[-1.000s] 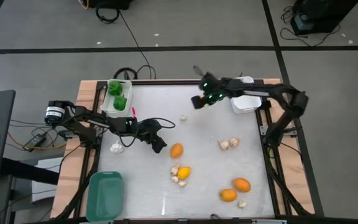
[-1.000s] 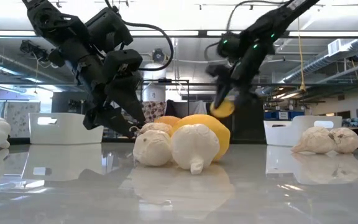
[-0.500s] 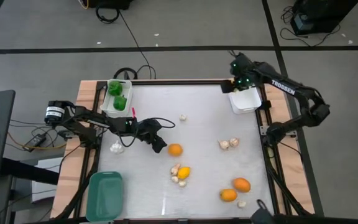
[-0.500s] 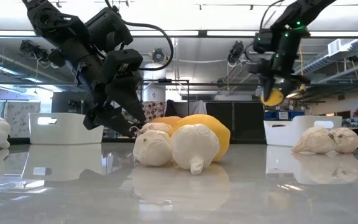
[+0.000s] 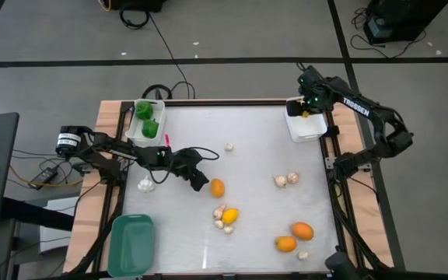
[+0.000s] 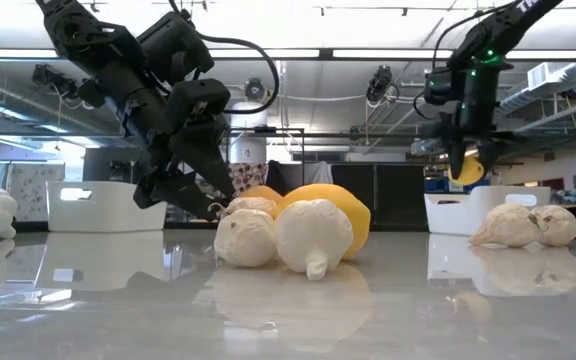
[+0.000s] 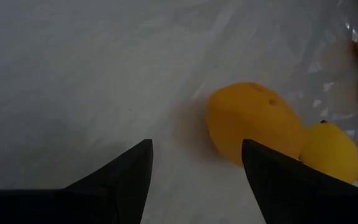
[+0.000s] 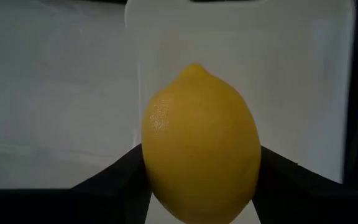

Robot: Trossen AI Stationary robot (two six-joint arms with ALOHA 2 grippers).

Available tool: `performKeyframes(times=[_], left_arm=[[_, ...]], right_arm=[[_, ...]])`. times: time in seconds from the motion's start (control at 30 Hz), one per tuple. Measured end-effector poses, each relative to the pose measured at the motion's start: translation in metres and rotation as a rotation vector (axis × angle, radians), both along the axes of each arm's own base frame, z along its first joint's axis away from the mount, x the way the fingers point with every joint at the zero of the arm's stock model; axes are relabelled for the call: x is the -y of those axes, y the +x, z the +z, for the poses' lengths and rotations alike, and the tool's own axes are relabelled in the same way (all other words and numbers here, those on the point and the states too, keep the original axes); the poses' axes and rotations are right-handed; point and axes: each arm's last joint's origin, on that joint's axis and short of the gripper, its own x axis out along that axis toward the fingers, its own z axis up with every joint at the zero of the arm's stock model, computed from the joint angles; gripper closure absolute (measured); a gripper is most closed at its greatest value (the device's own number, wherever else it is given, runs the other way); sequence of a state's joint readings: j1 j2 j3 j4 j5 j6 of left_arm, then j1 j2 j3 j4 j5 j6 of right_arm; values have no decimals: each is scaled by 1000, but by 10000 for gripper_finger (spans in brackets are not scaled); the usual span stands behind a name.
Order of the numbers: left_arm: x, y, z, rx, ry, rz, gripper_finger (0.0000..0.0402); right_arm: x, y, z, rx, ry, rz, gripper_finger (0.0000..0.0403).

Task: Sort produce into baskets
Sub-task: Put the yellow lemon into the right white bin

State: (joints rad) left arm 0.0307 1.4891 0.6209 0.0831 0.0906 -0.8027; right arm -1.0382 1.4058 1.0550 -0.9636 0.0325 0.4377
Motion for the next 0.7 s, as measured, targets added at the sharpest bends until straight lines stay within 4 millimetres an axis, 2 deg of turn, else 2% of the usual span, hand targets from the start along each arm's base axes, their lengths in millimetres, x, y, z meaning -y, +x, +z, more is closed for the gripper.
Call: performKeyframes(times=[0.27, 0.4, 0.57, 0.7], left_arm=[[0, 0, 0, 1, 4, -4, 149], [0, 0, 0, 7, 19, -23, 149], [4, 3, 4, 60, 42, -132, 141], [8, 6, 7, 112, 79, -209, 131]], right_arm=[[2, 1, -3, 18, -19, -38, 166], [2, 1, -3, 20, -26, -19, 135], [3, 2, -3, 19, -44, -40, 87], [4, 3, -2, 49, -45, -48, 63]])
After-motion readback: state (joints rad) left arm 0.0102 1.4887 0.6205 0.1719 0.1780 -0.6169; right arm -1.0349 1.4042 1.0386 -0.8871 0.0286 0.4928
